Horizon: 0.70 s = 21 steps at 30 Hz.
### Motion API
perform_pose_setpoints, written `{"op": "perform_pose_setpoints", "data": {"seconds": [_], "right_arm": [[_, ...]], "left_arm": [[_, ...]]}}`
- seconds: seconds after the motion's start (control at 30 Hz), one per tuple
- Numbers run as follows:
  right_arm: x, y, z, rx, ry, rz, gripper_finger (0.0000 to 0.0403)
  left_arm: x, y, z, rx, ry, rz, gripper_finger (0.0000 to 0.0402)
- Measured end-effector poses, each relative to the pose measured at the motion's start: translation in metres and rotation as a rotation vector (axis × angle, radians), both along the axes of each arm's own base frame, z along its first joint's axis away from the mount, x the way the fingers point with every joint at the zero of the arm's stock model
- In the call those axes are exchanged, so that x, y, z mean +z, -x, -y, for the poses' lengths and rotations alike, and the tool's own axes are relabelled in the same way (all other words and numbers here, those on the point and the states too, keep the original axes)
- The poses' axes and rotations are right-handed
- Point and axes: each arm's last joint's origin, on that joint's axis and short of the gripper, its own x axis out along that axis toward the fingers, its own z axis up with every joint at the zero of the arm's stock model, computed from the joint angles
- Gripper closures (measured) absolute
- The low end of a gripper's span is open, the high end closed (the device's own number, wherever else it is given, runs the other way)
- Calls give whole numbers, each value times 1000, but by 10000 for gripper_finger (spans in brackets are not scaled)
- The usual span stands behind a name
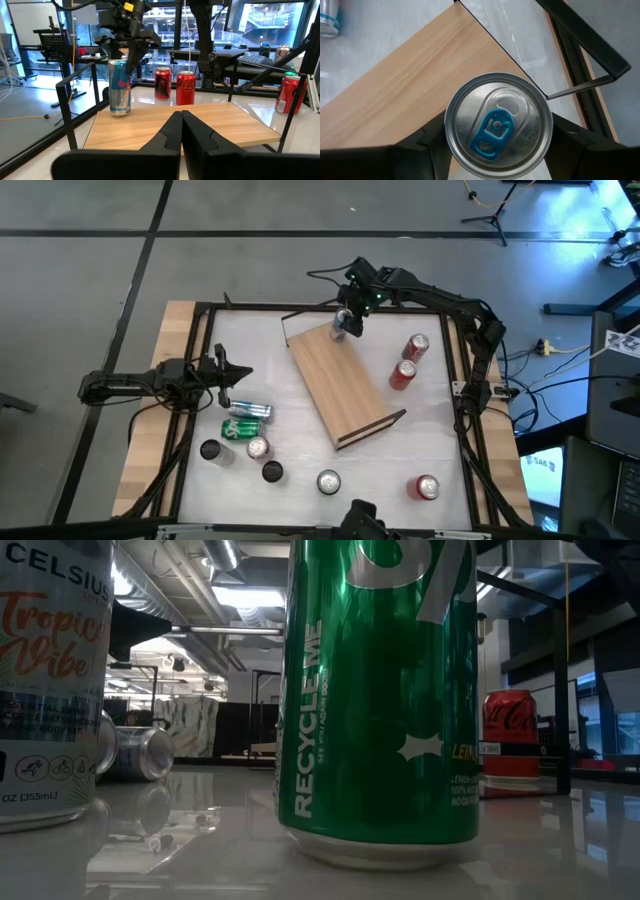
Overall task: Place canned beverage on shelf
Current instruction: Put the right blue soda can on the shelf
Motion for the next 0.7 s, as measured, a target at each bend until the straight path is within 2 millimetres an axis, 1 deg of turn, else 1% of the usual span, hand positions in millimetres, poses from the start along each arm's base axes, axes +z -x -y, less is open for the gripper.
{"op": "perform_pose_setpoints", "data": {"seconds": [0.1, 0.23, 0.43, 0.7], "right_arm": [[1, -1, 0, -5, -2, 13, 171], [2, -7, -4, 0, -4, 47, 171], [2, -12, -12, 35, 27, 34, 171], [-1, -9, -10, 6, 57, -1, 171]], "left_arm": [[0, 0, 0, 0, 0, 0, 401], [0, 0, 0, 0, 0, 0, 401], [0, 0, 0, 0, 0, 0, 401], [0, 0, 0, 0, 0, 0, 401]]}}
